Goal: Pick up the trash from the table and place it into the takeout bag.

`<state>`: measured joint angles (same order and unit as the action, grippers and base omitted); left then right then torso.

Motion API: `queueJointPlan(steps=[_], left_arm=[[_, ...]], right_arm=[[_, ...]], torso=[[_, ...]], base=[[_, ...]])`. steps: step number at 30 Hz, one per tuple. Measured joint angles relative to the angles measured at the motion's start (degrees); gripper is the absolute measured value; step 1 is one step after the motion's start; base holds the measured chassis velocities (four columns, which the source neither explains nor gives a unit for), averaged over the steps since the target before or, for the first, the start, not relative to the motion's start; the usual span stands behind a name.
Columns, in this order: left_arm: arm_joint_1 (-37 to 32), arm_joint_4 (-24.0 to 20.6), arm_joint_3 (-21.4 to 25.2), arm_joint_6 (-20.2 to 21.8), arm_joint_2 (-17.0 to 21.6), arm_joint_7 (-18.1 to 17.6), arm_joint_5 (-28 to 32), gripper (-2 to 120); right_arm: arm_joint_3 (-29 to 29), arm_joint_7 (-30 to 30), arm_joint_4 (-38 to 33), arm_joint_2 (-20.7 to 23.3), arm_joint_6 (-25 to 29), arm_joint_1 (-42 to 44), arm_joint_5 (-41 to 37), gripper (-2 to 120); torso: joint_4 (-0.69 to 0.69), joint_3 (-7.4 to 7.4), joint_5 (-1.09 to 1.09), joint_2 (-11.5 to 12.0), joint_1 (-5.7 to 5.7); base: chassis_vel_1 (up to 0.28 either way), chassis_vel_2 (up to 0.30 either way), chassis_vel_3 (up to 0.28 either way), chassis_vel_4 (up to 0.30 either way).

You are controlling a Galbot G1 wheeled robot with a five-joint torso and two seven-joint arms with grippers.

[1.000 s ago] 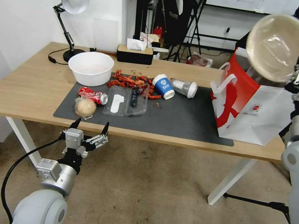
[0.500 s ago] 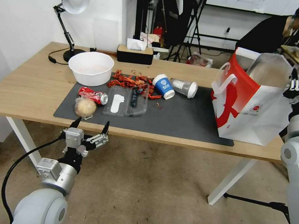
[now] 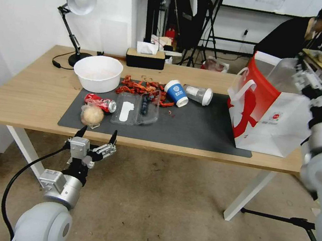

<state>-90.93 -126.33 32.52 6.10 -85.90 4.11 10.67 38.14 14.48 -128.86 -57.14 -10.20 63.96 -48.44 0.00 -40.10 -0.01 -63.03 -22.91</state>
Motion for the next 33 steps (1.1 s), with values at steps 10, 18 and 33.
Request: queueJointPlan(steps=[10, 18, 33], left_arm=[[0.25, 0.71, -0.16, -0.78, 0.03, 0.01, -0.03, 100], [0.64, 1.64, -0.16, -1.49, 0.20, 0.04, -0.03, 100], [0.82, 2.38, 0.21, -2.58, 0.55, 0.04, 0.02, 100]], right_arm=[[-5.41, -0.94, -5.17, -6.16, 3.22, 15.60, 15.59, 100], [-9.73, 0.07, -1.46, -8.88, 12.36, 25.97, 26.17, 100], [-17.20, 1.19, 7.19, -12.96, 20.81, 31.13, 33.27, 100]], torso=[[0.00, 0.01, 0.01, 0.00, 0.00], [0.00, 0.01, 0.01, 0.00, 0.00], [0.01, 0.00, 0.01, 0.01, 0.00]], base=[[0.000, 0.000, 0.000, 0.000], [0.000, 0.000, 0.000, 0.000], [0.000, 0.000, 0.000, 0.000]])
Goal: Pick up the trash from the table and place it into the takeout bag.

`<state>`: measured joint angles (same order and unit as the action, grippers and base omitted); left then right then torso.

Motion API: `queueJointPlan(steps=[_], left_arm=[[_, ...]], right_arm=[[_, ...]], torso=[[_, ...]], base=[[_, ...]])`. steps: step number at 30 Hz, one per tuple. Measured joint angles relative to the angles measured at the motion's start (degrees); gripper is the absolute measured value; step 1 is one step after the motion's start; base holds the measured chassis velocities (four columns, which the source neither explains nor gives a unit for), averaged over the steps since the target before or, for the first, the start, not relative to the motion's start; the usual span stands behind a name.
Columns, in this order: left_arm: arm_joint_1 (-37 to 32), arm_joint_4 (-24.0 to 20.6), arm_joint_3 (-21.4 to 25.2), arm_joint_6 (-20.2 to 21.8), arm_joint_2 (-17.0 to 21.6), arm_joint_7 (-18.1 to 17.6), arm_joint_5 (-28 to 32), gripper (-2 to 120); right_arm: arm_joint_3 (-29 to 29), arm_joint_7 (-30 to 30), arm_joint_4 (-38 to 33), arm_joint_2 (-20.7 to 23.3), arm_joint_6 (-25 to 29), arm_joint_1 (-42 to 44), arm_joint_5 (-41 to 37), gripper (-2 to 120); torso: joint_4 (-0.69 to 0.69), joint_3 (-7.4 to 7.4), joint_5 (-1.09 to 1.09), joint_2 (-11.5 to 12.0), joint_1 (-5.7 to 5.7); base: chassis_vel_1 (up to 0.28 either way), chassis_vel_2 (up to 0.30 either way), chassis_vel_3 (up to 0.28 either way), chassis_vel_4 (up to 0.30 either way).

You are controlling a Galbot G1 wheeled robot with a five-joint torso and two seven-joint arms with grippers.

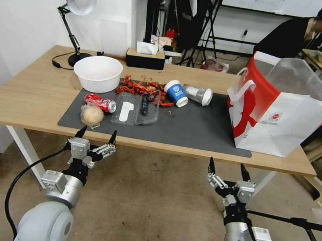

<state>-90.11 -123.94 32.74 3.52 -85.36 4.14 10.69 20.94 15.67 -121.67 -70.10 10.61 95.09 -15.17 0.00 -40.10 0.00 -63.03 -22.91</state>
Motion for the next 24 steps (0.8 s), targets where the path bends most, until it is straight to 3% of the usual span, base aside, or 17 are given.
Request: queueJointPlan(steps=[12, 24], left_arm=[[0.01, 0.26, 0.13, -0.37, 0.29, -0.06, 0.00, 100], [-0.06, 0.36, 0.17, -0.46, -0.17, -0.07, -0.22, 100]], right_arm=[[0.35, 0.41, -1.10, 0.55, -1.45, -1.17, -1.26, 100], [-1.51, 1.35, -0.58, 5.53, -10.02, -13.11, -10.99, 100]], torso=[[-0.01, -0.01, 0.00, 0.00, 0.00], [0.00, -0.01, 0.00, 0.00, -0.02]], base=[[0.000, 0.000, 0.000, 0.000], [0.000, 0.000, 0.000, 0.000]])
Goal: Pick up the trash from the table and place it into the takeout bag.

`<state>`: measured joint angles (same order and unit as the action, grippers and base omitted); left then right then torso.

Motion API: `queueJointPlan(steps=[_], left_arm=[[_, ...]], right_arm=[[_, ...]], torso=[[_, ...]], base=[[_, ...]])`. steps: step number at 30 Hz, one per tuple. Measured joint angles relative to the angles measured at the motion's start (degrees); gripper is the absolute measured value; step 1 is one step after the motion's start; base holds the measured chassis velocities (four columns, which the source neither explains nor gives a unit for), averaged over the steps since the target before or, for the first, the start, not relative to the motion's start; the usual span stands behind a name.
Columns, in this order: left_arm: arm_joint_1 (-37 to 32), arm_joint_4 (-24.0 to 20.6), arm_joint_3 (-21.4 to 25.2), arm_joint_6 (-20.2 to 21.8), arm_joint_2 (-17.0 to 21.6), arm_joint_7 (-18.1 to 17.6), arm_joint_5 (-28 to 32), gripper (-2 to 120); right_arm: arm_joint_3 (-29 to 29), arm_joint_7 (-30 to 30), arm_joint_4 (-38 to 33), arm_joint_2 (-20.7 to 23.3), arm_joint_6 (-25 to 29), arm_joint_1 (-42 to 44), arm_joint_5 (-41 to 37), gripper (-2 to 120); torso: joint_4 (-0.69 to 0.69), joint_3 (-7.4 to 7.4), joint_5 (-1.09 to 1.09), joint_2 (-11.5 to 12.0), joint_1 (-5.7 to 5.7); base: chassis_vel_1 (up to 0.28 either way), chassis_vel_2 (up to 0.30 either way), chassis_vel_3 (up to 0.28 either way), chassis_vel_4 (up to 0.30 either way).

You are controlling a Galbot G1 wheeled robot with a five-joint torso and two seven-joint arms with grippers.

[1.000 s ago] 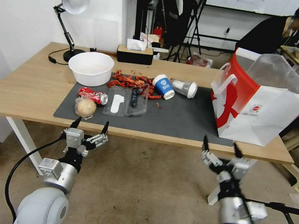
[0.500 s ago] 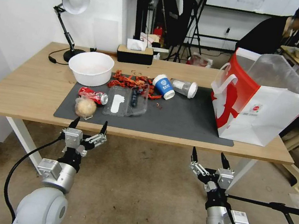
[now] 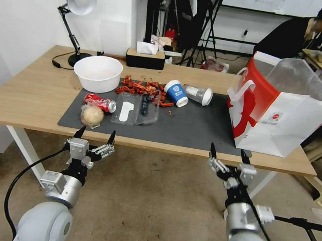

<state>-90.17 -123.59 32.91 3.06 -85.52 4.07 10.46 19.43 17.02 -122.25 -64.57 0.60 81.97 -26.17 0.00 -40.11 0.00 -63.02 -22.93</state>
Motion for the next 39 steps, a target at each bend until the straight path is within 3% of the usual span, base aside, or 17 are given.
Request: queueJointPlan(steps=[7, 14, 26, 39], left_arm=[[-0.13, 0.20, 0.02, 0.00, -0.63, 0.01, -0.68, 100], [-0.07, 0.53, 0.04, 0.04, -1.01, 0.02, -1.04, 100], [0.67, 1.23, 0.39, 0.34, -1.12, -0.01, -1.15, 100], [0.92, 1.52, 0.61, 0.33, -1.73, -0.11, -1.07, 100]], right_arm=[[-5.77, 0.25, 6.95, 5.59, -3.47, -14.62, -11.12, 100], [-11.38, 4.80, 10.68, 6.97, -8.85, -25.85, -16.88, 100], [-26.13, 6.62, 31.00, 2.34, -12.86, -49.60, -22.16, 100], [-33.19, 6.39, 42.30, -1.89, -18.91, -61.66, -29.36, 100]], torso=[[0.00, 0.00, 0.00, 0.00, 0.00], [-0.02, 0.00, 0.00, 0.01, 0.00], [0.00, 0.00, -0.01, 0.01, 0.00], [0.00, 0.00, 0.00, 0.01, 0.01]], base=[[0.000, 0.000, 0.000, 0.000], [0.000, 0.000, 0.000, 0.000], [0.000, 0.000, 0.000, 0.000], [0.000, 0.000, 0.000, 0.000]])
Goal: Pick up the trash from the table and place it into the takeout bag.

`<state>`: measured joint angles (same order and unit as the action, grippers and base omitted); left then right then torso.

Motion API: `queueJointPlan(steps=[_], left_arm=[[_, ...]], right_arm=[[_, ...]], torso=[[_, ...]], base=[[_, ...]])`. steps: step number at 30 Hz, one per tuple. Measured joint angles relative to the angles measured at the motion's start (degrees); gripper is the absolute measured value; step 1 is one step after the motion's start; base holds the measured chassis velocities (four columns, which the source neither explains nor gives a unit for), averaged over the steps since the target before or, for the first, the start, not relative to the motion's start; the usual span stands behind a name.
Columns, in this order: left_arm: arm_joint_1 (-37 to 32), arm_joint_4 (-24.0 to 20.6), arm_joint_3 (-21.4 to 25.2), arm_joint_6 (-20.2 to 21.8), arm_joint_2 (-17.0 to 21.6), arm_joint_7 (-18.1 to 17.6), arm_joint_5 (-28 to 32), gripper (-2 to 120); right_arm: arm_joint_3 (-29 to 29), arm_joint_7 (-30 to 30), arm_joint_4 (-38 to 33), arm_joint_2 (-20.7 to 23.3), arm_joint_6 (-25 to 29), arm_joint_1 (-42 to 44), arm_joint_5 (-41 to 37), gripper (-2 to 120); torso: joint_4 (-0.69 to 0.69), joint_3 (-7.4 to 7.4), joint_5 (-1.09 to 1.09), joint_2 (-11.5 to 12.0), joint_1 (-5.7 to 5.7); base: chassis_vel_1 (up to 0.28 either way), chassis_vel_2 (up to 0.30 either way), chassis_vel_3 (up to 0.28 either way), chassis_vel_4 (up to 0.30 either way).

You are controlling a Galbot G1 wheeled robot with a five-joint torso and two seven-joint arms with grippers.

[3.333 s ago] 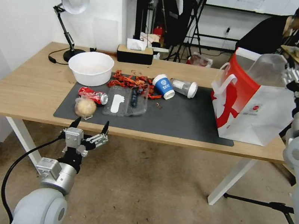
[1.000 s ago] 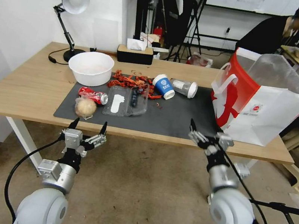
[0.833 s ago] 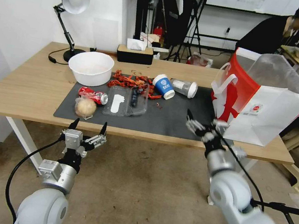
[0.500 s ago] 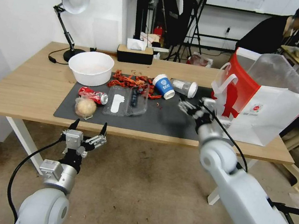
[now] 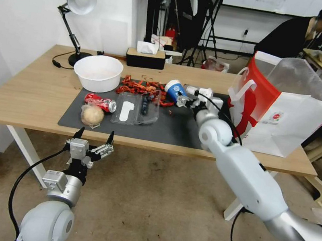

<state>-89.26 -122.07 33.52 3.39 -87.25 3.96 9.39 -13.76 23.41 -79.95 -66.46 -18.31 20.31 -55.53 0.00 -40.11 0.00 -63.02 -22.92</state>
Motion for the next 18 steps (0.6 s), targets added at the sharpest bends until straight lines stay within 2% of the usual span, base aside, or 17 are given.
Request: queueJointPlan(steps=[10, 18], left_arm=[[-0.05, 0.00, 0.24, -0.08, -0.06, -0.06, 0.01, 100], [0.01, 0.04, 0.39, -0.22, 0.04, -0.11, 0.08, 100]], right_arm=[[-1.82, -0.02, 6.88, -3.38, -2.03, -3.79, 0.02, 100], [-2.48, -0.30, 9.60, -4.71, -2.56, -4.28, 0.25, 100]], torso=[[0.00, 0.00, 0.00, 0.00, 0.00], [0.00, 0.00, 0.00, -0.01, 0.00]], base=[[0.000, 0.000, 0.000, 0.000], [0.000, 0.000, 0.000, 0.000]])
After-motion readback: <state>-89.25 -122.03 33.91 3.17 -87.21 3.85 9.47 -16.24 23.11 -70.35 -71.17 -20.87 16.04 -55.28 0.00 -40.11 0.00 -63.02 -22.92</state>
